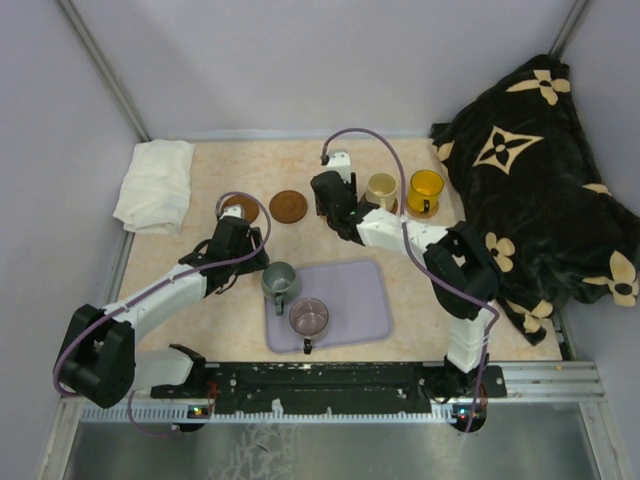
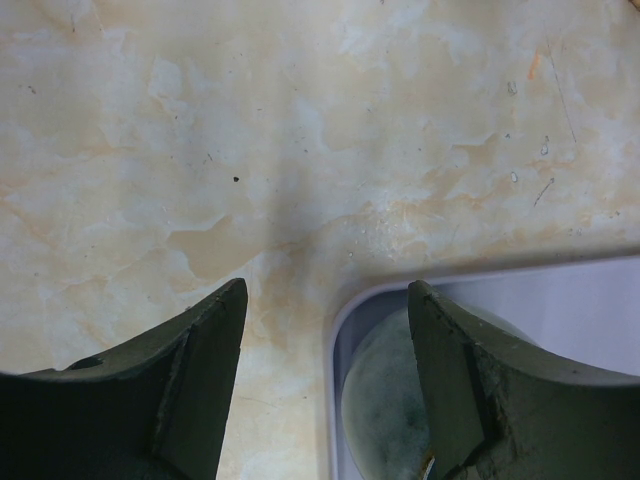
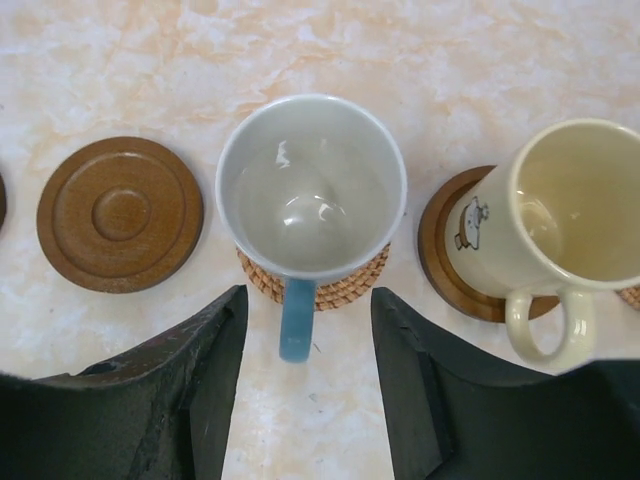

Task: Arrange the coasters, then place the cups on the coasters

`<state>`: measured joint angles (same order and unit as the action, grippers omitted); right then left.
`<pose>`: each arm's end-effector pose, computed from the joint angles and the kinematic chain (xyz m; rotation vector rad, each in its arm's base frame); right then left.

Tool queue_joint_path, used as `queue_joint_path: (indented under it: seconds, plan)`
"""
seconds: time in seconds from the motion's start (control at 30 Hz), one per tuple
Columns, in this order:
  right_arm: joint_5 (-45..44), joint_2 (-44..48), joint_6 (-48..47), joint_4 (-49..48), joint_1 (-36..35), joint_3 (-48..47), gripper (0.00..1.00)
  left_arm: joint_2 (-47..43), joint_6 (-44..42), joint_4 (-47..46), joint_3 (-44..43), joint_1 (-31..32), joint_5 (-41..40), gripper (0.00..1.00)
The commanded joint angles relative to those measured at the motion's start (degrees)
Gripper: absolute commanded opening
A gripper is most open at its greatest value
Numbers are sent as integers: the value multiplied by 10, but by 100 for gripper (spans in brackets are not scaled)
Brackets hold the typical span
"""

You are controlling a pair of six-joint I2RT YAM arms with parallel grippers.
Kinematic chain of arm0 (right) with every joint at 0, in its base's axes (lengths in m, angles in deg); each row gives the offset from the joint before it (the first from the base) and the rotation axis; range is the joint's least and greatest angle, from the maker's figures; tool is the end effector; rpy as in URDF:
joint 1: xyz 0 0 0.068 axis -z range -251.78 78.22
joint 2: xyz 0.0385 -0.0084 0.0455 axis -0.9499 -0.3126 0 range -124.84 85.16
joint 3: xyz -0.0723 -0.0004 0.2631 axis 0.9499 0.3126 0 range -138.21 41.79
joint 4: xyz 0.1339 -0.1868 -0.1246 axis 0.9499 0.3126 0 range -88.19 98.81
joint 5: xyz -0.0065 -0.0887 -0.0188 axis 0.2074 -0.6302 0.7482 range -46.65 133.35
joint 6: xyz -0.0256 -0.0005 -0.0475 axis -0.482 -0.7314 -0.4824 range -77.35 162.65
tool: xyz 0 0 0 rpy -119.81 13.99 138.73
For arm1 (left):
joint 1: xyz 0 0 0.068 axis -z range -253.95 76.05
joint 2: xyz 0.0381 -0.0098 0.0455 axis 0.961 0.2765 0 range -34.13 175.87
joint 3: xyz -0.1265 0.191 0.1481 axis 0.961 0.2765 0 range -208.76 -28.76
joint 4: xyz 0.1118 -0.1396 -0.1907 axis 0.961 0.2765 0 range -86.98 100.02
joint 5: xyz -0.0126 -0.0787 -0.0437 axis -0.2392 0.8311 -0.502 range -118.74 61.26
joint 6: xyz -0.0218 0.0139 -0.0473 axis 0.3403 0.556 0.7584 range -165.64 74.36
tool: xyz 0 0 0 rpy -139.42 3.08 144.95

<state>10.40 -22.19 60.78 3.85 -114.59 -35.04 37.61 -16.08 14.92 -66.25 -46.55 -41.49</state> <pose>0.3270 0.2765 0.2369 -0.1115 2.0366 0.0461 0.2245 -0.1074 0.1975 -0.1508 2.3569 -0.2210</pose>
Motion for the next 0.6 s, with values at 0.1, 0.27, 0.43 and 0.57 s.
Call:
queue_joint_path:
  seconds: [0.1,0.27,0.43,0.57]
  plan:
    - [-73,145,4,-39,-11,62,40,-1,-3,-2,-11,4,14,72]
    - [-118,210,22,-23,3,125,10,-1,-3,-2,-11,4,13,72]
    - [-114,251,52,4,38,186,0,-2,-4,-2,-11,4,13,72]
    - [-92,259,76,19,60,218,0,-3,-4,0,-11,5,14,72]
